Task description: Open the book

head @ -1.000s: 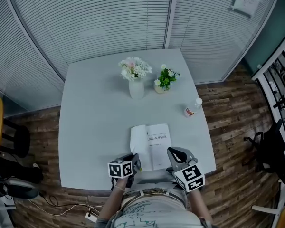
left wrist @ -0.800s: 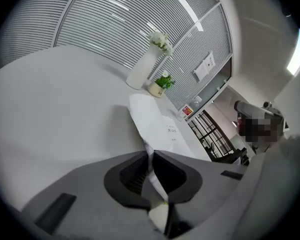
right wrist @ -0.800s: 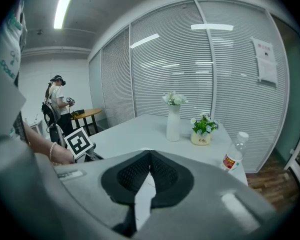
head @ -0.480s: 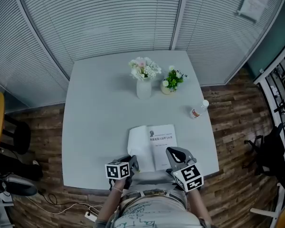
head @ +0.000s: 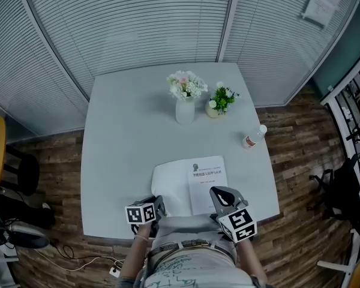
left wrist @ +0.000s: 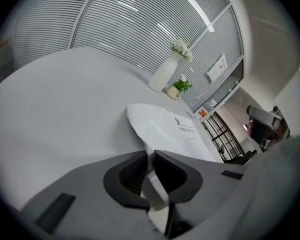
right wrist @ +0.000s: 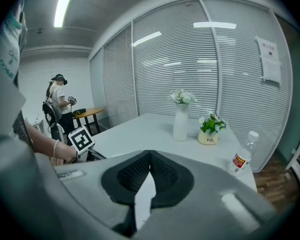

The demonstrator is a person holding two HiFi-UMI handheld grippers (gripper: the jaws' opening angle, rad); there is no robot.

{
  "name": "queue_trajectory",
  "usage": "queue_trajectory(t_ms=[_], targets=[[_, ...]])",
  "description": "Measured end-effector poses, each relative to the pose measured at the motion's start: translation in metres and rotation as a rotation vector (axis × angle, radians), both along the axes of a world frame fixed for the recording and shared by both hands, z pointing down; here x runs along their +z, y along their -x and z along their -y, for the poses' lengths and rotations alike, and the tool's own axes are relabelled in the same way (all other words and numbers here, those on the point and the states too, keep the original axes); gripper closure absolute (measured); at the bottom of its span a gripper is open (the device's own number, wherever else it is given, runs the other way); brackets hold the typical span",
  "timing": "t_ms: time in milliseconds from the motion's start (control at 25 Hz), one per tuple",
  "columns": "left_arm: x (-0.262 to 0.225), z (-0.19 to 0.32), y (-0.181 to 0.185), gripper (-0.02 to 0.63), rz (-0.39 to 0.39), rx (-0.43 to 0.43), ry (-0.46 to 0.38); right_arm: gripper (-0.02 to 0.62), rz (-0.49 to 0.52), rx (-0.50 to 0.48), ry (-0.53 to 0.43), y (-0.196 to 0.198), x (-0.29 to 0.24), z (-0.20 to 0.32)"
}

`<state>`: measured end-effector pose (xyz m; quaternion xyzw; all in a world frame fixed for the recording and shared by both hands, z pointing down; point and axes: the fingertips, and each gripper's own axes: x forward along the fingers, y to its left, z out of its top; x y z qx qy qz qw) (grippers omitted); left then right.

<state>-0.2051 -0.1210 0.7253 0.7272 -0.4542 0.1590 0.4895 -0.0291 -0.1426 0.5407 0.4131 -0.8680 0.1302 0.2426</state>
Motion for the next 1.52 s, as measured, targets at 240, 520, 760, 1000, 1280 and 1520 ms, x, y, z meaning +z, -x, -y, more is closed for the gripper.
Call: queue_trajectory(t_ms=[240,520,760,1000,1280,1520], targets=[[0.016,0.005,0.01,0.554,0.106,0.049,0.022,0.594,0.003,0.011,0.004,0.004,0.001,0.0],[0.032,0.003,0.01,0.537,0.19,0.054,0.065,0.594,-0.005,0.035,0.018,-0.008,0.005,-0.001],[0.033,0.004,0.009,0.537,0.235,0.041,0.048,0.594,-0.009,0.031,0.024,-0.013,0.009,-0.001],[0.032,0.004,0.01,0.537,0.228,0.033,0.063,0.594,-0.002,0.009,0.014,-0.013,0.004,0.001],[0.03,0.004,0.012,0.534,0.206,-0.036,0.084,0.594,-0.002,-0.002,0.005,-0.023,0.003,0.004],[0.023,0.004,0.019,0.462,0.204,-0.06,0.075,0.594,-0.005,-0.007,0.008,-0.034,0.004,0.007]])
